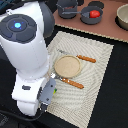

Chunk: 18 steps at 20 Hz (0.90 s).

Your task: Interact with the objects in diverse but meaningful ways.

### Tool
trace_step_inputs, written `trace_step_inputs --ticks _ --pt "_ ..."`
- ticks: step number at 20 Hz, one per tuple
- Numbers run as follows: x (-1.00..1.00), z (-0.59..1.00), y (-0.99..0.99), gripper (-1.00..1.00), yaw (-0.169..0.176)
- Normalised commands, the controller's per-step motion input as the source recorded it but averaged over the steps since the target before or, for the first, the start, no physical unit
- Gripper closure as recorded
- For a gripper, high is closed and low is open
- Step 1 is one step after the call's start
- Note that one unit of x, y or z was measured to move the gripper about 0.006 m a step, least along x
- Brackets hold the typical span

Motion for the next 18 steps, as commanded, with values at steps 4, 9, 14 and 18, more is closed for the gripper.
trace_step_inputs --ticks 4,9,14,18 --pt "0.01 0.94 0.99 1.0 0.0" --pt "-0.04 0.67 0.98 1.0 0.0" --pt "-0.21 0.38 0.99 1.0 0.0" --pt "-0.27 0.19 1.0 1.0 0.0"
